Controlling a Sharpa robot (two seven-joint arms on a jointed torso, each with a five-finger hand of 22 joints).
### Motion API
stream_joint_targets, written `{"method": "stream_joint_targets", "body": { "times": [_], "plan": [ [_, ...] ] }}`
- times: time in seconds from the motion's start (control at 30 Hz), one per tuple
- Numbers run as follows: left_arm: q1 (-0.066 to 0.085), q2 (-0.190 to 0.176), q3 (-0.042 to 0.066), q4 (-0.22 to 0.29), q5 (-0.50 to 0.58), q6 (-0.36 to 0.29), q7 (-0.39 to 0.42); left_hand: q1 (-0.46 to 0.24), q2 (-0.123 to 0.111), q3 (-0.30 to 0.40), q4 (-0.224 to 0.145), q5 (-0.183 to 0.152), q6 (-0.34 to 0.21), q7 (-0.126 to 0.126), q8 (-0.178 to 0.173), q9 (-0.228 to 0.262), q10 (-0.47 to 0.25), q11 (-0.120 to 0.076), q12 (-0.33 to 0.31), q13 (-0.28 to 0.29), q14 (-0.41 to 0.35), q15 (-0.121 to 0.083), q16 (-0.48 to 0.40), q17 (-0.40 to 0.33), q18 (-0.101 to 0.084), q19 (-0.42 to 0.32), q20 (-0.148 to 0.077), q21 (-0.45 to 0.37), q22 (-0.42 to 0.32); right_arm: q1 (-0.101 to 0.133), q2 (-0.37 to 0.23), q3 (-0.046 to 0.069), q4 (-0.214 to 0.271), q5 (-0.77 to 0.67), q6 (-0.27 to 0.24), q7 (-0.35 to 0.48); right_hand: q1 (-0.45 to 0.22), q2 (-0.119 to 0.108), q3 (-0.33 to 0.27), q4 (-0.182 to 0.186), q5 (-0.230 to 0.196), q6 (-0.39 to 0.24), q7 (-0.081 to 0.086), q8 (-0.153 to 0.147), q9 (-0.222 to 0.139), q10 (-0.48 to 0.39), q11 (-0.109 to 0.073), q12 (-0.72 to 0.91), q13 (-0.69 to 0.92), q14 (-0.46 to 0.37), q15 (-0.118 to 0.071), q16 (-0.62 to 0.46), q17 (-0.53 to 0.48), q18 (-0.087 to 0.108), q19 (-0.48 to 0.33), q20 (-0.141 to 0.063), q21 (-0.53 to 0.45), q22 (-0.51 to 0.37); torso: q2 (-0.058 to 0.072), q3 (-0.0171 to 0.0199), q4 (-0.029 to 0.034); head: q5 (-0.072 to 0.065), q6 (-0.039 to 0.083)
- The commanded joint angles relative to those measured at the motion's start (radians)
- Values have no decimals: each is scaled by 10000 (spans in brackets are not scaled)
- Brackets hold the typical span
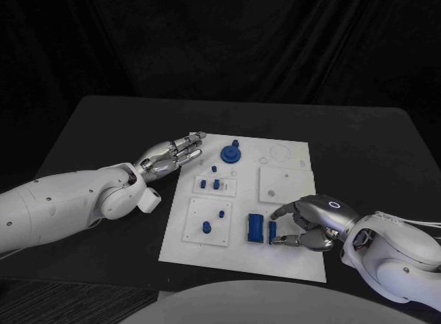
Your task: Assemble the parts on the task board
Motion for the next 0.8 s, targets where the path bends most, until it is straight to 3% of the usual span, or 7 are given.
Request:
{"method": "stream_joint_targets", "body": {
  "times": [0.03,0.27,0.47,0.67,0.8],
  "plan": [
    [-19,-7,8,36,7,77,200,106,14,58,30,40,67,-17,61,9,6,88,-66,-14,-4,21,-36,-13,-48,-29,61,-33,-16,-31,-2,-5,-18,-1513,86,-359,-233,-35,-56,8,-42,152,-65,-32,-60,1038,-102,26,2634,691,-109,-40,670,-65,744,-87,-6,2410,-1,3,-8,19,0],
    [-25,-23,8,41,7,67,213,106,16,60,30,40,63,-18,60,9,6,90,-66,-14,-4,21,-36,-13,-47,-29,61,-33,-16,-34,-21,-5,-45,-1961,-381,-193,-367,-85,-48,9,-55,227,-95,-53,-106,1038,-127,26,2634,696,-137,-32,695,-71,753,-117,13,2417,1,-1,-3,4,0],
    [-30,-30,8,30,7,60,232,106,16,60,30,40,63,-18,60,9,6,90,-66,-14,-4,21,-36,-13,-47,-29,61,-33,-16,-34,-109,-4,-37,-2042,-1517,376,-354,-111,-7,-1,-50,259,-75,-72,-136,1038,-128,26,2634,721,-148,14,826,-106,813,-131,138,2463,-3,1,-9,46,0],
    [-39,-62,8,25,7,51,252,106,16,60,30,40,63,-18,60,9,6,90,-66,-14,-4,21,-36,-13,-47,-29,61,-33,-16,-33,-264,-3,73,-2062,-2589,1279,-560,-402,87,26,-59,828,-107,23,-208,1038,-148,26,2634,772,-203,115,1076,-175,932,-193,388,2554,-7,5,-7,52,0],
    [-49,-78,8,24,7,49,261,106,16,60,30,40,63,-18,60,9,6,90,-66,-14,-4,21,-36,-13,-47,-29,61,-33,-16,-33,-313,-4,153,-2055,-2815,1662,-661,-485,135,27,-55,1304,-98,113,-231,1038,-142,26,2634,779,-226,140,1135,-208,988,-222,506,2597,6,4,-12,53,0]
  ]
}}
